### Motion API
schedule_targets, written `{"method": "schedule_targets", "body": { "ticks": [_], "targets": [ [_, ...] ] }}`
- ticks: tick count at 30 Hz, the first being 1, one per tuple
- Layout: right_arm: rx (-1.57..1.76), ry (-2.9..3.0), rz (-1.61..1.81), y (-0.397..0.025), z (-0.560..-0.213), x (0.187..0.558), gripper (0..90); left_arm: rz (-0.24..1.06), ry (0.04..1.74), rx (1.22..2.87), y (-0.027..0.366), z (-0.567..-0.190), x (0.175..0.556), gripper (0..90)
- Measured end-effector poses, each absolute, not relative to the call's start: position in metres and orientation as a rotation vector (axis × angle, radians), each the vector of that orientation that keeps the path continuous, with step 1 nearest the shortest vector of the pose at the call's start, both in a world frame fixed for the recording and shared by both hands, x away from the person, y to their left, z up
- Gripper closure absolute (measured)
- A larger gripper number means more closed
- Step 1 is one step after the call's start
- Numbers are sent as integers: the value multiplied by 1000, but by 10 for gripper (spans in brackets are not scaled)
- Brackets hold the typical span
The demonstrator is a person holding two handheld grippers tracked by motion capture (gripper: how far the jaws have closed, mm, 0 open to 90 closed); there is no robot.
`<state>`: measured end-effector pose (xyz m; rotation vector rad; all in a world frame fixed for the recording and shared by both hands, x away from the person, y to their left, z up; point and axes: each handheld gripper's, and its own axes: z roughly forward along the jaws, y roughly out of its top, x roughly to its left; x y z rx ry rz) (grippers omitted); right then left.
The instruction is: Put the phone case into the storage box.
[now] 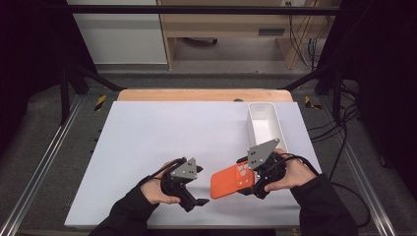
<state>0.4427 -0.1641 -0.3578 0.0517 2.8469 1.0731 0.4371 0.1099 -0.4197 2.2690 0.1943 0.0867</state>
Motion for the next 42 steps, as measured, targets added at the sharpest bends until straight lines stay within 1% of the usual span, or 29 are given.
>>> {"method": "schedule_targets", "body": {
  "ticks": [21, 42],
  "targets": [
    [8, 2924, 892, -138, -346, 446, 159, 71, 177, 2307, 101, -425, 437, 0],
    [-26, 2968, 776, -118, -343, 447, 158, 64, 153, 2355, 92, -426, 438, 0]
  ]
}}
